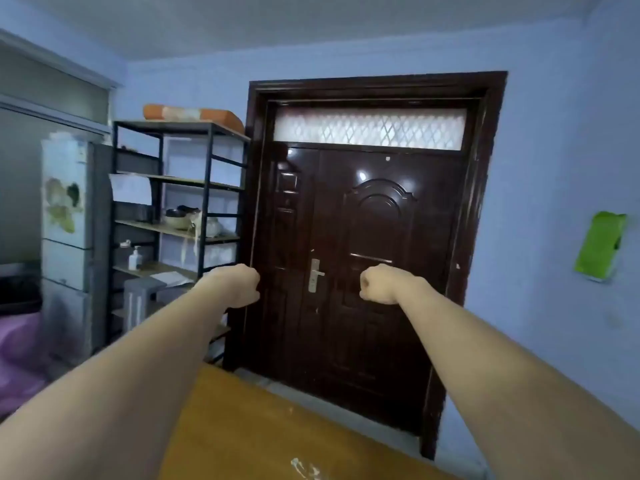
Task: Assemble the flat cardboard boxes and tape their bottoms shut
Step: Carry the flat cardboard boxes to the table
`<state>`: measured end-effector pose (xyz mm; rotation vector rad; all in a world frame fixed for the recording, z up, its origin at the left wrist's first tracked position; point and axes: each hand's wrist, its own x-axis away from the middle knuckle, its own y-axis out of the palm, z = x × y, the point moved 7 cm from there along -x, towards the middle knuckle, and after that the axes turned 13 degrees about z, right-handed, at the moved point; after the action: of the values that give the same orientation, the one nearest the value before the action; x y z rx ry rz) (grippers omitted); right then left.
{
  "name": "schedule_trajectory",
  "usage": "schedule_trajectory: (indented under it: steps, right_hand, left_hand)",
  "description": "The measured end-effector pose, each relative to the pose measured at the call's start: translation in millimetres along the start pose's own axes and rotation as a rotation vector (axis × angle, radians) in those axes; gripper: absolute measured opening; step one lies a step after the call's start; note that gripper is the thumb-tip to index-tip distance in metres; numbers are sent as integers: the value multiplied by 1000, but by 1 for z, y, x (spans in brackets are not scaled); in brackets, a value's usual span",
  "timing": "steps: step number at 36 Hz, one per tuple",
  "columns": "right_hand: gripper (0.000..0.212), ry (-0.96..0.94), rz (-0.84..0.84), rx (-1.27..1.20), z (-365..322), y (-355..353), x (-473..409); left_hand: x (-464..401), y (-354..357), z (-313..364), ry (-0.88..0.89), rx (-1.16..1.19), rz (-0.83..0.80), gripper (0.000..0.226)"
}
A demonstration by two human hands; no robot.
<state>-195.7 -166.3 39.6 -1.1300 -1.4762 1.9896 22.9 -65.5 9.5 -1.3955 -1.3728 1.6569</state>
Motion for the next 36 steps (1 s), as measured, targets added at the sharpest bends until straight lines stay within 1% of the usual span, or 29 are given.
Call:
schedule_trajectory:
  steps: [3, 10, 15, 19, 21, 22, 28, 32, 34, 36]
  right_hand:
    - [26, -52, 5, -40, -25, 2, 4]
    - [24, -173, -41, -218, -105, 24, 19]
    - [25, -250, -95, -326, -171, 41, 30]
    - [25, -342, -129, -320, -231, 47, 31]
    - [21, -392, -124, -317, -263, 46, 29]
    - [20, -417, -122, -314, -279, 45, 28]
    - [21, -527, -123, -309, -377, 40, 16]
    - [31, -570, -93, -324, -446, 40, 1]
    - [28, -578, -94, -311, -479, 43, -5]
    - [18, -590, -96, -293, -513, 45, -11]
  left_hand:
    - [22, -3, -19, -56, -9, 11, 25]
    - [101, -1, -73, -247, -87, -77, 33]
    - [159, -3, -125, -336, -172, -117, 29]
    - [199, -17, -170, -409, -260, -151, 31]
    - [216, -23, -192, -464, -249, -157, 30]
    - [224, -25, -205, -492, -238, -156, 29]
    - [253, -18, -289, -538, -262, -97, 24]
    - [264, -7, -347, -575, -260, -94, 23]
    - [265, -2, -378, -581, -250, -86, 23]
    - [265, 4, -409, -586, -236, -67, 22]
